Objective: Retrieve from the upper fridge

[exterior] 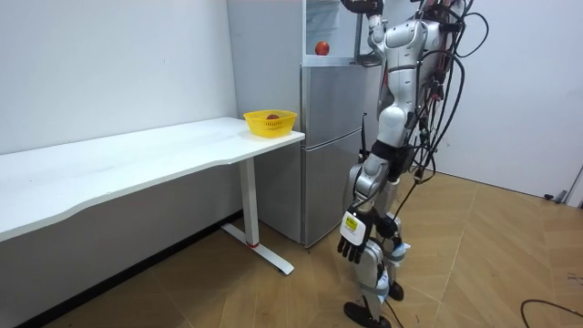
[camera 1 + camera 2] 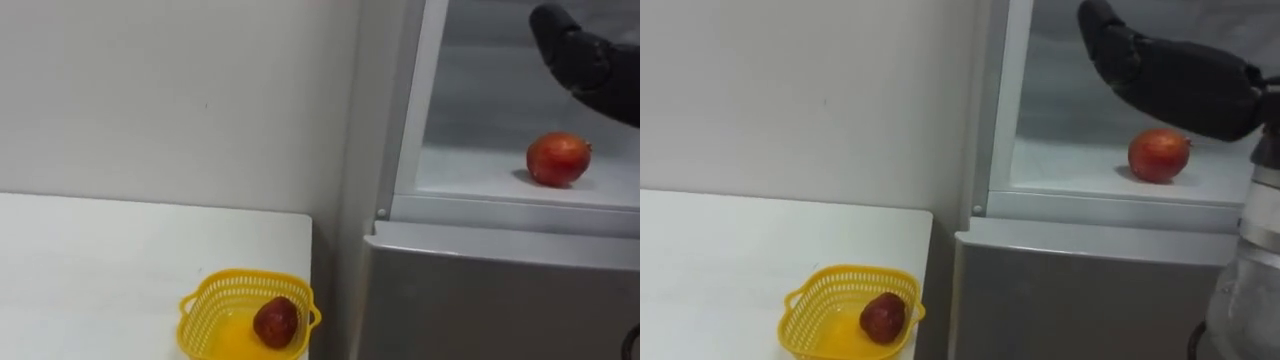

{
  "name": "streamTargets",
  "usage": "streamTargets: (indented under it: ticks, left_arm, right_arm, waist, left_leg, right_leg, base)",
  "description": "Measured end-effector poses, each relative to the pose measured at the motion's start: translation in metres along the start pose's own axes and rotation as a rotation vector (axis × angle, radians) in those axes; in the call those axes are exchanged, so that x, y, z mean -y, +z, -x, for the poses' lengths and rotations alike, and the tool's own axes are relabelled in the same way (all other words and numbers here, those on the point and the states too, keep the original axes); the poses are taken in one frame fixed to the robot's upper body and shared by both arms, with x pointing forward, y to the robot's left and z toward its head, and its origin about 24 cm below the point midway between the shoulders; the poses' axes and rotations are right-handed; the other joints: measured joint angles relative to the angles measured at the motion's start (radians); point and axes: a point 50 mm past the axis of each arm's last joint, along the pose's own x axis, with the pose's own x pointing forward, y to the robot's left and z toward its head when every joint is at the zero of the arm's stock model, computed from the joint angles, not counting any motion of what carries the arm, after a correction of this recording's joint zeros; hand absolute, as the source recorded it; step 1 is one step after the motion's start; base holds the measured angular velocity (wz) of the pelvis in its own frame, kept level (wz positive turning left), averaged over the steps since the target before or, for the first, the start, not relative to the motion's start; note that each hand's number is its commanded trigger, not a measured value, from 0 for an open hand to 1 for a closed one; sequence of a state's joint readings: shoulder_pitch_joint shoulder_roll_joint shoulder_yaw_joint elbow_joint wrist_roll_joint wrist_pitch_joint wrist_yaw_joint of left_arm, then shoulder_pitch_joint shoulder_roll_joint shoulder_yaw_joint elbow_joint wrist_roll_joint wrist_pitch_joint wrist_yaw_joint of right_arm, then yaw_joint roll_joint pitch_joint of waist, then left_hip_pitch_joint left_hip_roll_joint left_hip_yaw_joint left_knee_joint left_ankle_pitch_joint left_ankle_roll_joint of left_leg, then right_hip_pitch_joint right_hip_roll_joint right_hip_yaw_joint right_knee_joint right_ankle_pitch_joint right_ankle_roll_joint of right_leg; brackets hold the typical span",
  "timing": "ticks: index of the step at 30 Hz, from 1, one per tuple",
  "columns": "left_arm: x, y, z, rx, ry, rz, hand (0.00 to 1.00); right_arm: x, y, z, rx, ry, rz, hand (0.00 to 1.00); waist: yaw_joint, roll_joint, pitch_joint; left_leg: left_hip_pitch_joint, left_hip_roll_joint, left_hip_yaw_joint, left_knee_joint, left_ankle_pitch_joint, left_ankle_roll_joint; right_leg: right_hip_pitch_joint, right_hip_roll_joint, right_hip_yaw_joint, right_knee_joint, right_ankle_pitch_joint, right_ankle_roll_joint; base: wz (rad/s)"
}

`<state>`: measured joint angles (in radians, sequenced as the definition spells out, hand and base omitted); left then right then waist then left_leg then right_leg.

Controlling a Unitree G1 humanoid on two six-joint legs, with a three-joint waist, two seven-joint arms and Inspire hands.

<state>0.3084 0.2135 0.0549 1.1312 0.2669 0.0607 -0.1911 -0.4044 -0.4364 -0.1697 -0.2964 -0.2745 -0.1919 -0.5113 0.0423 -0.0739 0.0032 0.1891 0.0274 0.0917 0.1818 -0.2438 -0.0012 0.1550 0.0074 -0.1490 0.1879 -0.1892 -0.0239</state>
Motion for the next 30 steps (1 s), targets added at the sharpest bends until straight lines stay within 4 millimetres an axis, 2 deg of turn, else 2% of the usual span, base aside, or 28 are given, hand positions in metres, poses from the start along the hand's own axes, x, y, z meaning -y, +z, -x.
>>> streamTargets:
  ticks: [6,13,18,22,26,30]
  left_arm:
    - [0.000,0.002,0.000,0.005,0.002,-0.001,0.00]
    - [0.000,0.002,0.000,0.004,-0.001,-0.001,0.00]
    - [0.002,0.001,0.000,0.003,-0.024,0.001,0.00]
    - [0.002,0.000,0.000,0.000,-0.037,0.001,0.00]
    - [0.004,-0.003,0.000,-0.007,-0.055,0.002,0.00]
    - [0.003,-0.002,0.001,-0.005,-0.056,0.000,0.00]
  right_arm:
    - [-0.001,-0.028,0.007,-0.169,0.023,0.010,0.00]
    - [-0.003,-0.048,0.014,-0.268,0.043,0.021,0.00]
    - [-0.003,-0.071,0.026,-0.380,0.072,0.045,0.00]
    - [-0.001,-0.078,0.028,-0.411,0.093,0.053,0.00]
    - [0.003,-0.090,0.032,-0.450,0.118,0.093,0.00]
    - [0.004,-0.098,0.037,-0.499,0.122,0.114,0.00]
  waist:
    - [-0.011,-0.005,-0.0040]
    - [-0.011,-0.003,-0.0029]
    - [-0.009,-0.006,-0.0043]
    - [-0.009,-0.007,-0.0044]
    - [-0.009,-0.016,-0.0089]
    - [-0.007,-0.027,-0.0053]
  left_leg:
    - [-0.007,0.001,0.002,0.000,0.000,0.000]
    - [-0.007,0.001,0.002,0.000,0.000,0.000]
    - [-0.006,0.000,-0.002,0.003,0.000,0.000]
    - [-0.006,0.000,-0.002,0.003,0.000,0.000]
    - [-0.006,0.000,-0.004,0.003,0.000,0.000]
    - [-0.008,-0.001,-0.010,0.006,0.000,0.000]
  right_leg:
    - [-0.013,0.001,0.002,-0.002,0.000,0.000]
    - [-0.016,0.001,0.001,-0.003,0.000,0.000]
    - [-0.015,0.000,0.004,0.000,0.000,0.000]
    - [-0.017,0.000,0.006,0.002,0.000,0.000]
    - [-0.015,0.000,0.004,0.001,0.000,0.000]
    - [-0.014,-0.002,0.000,0.001,-0.001,0.000]
  base:
    - [-0.01]
    - [0.00]
    - [0.00]
    - [0.00]
    - [0.00]
    - [0.02]
